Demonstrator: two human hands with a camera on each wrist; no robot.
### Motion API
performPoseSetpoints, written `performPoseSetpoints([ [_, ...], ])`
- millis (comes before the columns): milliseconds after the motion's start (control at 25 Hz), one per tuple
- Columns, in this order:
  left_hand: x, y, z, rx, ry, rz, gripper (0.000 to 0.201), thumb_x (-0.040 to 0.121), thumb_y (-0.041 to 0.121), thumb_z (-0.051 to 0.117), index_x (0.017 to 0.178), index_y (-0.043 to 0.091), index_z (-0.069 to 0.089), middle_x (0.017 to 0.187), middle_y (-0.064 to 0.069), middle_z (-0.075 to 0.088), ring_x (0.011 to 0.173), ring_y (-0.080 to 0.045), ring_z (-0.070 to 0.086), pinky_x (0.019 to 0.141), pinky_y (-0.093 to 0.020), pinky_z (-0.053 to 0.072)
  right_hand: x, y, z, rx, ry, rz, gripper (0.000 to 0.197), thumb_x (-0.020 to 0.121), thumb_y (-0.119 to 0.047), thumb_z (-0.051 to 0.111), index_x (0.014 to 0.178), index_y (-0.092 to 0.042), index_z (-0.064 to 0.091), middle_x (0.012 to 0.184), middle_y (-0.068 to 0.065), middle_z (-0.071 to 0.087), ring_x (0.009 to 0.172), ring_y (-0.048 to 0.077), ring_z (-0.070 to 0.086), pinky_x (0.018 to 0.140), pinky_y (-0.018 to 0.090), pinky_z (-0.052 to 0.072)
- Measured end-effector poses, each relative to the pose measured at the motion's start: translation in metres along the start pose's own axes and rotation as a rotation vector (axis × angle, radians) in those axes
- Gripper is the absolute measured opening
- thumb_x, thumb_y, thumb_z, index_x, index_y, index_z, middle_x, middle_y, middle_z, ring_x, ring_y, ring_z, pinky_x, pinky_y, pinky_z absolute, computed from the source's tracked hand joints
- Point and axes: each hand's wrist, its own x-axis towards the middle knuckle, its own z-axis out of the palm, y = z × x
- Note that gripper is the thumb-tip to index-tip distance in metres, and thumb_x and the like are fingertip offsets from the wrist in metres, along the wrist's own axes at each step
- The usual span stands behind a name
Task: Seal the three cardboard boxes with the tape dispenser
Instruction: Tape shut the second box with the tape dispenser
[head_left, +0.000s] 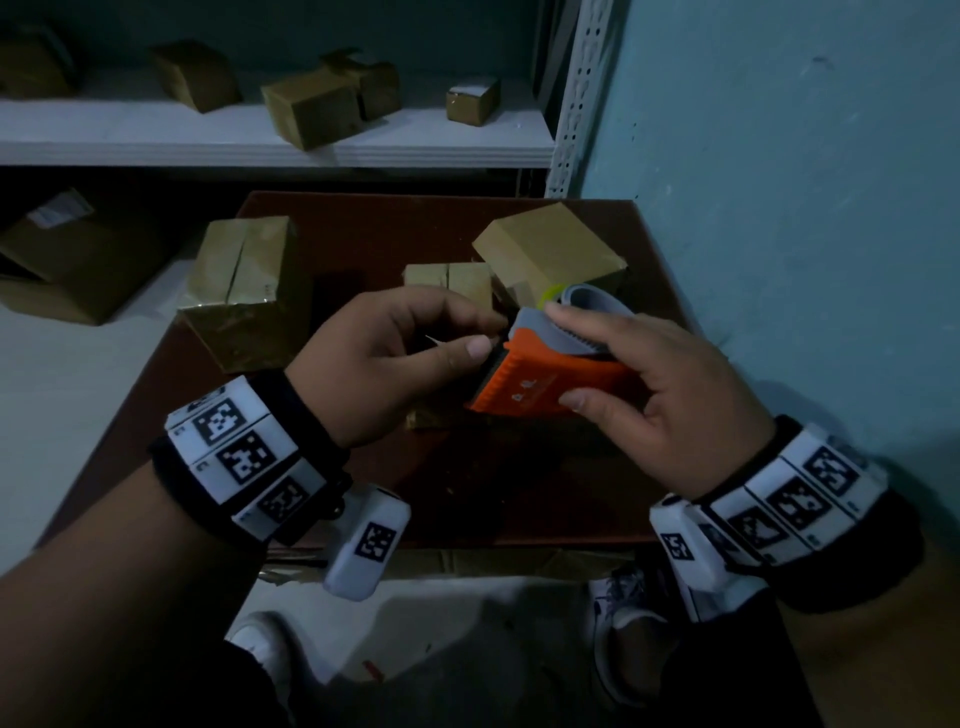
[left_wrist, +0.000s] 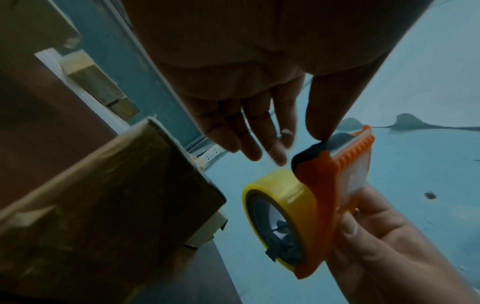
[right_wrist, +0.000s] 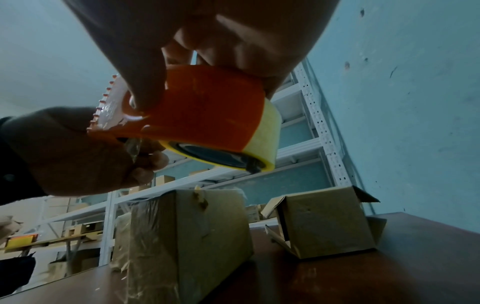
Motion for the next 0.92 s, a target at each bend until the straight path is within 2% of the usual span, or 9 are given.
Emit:
performPoseSetpoints([
  [80,-0.002,0.002,-0.002,0.069,0.027,0.008,0.012,0.09,0.034,0.078,0.098,0.024,0.077,0.098,0.002,0.079,0.09,-0.017,0.076,0.082,-0.041,0.064,0.0,0.0,0.002,0.01,-0.011,-0.004,0.064,0.094,-0.049,0.061,0.155,-0.036,0.046,0.135,-0.02,0.056,0.119,0.006,0.055,0.1,0.041,0.049],
  [200,-0.003,0.003,-0.002,0.187,0.086,0.022,0.004,0.091,0.025,0.077,0.091,0.028,0.073,0.089,0.006,0.078,0.082,-0.01,0.074,0.074,-0.031,0.062,0.0,0.0,0.004,0.013,-0.035,-0.002,0.064,0.094,-0.052,0.06,0.155,-0.034,0.047,0.133,-0.019,0.056,0.117,0.009,0.059,0.098,0.039,0.051],
  [280,-0.003,0.001,-0.002,0.239,0.096,0.014,0.007,0.095,0.023,0.074,0.1,0.028,0.074,0.094,0.007,0.077,0.088,-0.008,0.073,0.077,-0.03,0.061,0.002,-0.001,0.004,0.028,-0.061,0.011,0.065,0.095,-0.053,0.058,0.156,-0.034,0.045,0.133,-0.018,0.055,0.117,0.007,0.059,0.097,0.035,0.051],
  [360,-0.003,-0.001,-0.006,0.242,0.044,-0.03,0.022,0.097,0.03,0.071,0.119,0.026,0.073,0.107,0.006,0.076,0.099,-0.006,0.072,0.085,-0.03,0.061,0.003,-0.002,0.003,0.027,-0.08,0.016,0.065,0.096,-0.055,0.057,0.156,-0.033,0.045,0.134,-0.017,0.057,0.117,0.007,0.059,0.096,0.033,0.051],
  [440,-0.005,-0.003,-0.009,0.225,-0.03,-0.072,0.033,0.097,0.039,0.07,0.128,0.027,0.07,0.114,0.007,0.074,0.106,-0.006,0.07,0.088,-0.031,0.06,0.004,-0.003,0.003,0.017,-0.089,0.016,0.065,0.095,-0.055,0.057,0.155,-0.033,0.047,0.134,-0.013,0.062,0.114,0.006,0.06,0.094,0.032,0.052],
  [560,-0.009,0.001,-0.009,0.314,-0.069,-0.089,0.016,0.092,0.031,0.076,0.103,0.041,0.071,0.098,0.014,0.075,0.093,0.0,0.069,0.079,-0.017,0.054,0.006,-0.005,0.005,-0.002,-0.084,0.029,0.064,0.093,-0.061,0.057,0.15,-0.032,0.054,0.129,-0.01,0.068,0.107,0.004,0.063,0.089,0.03,0.056],
  [640,-0.009,0.003,-0.009,0.39,-0.047,-0.108,0.021,0.09,0.026,0.079,0.086,0.042,0.067,0.085,0.016,0.072,0.083,0.004,0.068,0.069,-0.009,0.049,0.008,-0.008,0.006,-0.051,-0.084,0.032,0.067,0.093,-0.071,0.054,0.147,-0.031,0.057,0.125,-0.007,0.071,0.106,0.007,0.067,0.087,0.032,0.058],
  [840,-0.013,0.013,-0.016,0.494,0.015,-0.158,0.021,0.091,0.025,0.077,0.082,0.039,0.064,0.085,0.017,0.067,0.083,0.006,0.062,0.066,-0.009,0.043,0.017,-0.011,0.001,-0.18,-0.07,-0.022,0.071,0.088,-0.077,0.054,0.141,-0.031,0.065,0.119,-0.005,0.076,0.098,0.007,0.065,0.082,0.028,0.048],
  [920,-0.017,0.017,-0.031,0.54,0.086,-0.216,0.016,0.092,0.027,0.076,0.085,0.038,0.066,0.086,0.017,0.066,0.082,0.003,0.061,0.066,-0.013,0.041,0.017,-0.004,-0.01,-0.212,-0.078,0.036,0.071,0.085,-0.078,0.056,0.14,-0.034,0.065,0.118,-0.006,0.076,0.098,0.01,0.066,0.083,0.028,0.046],
])
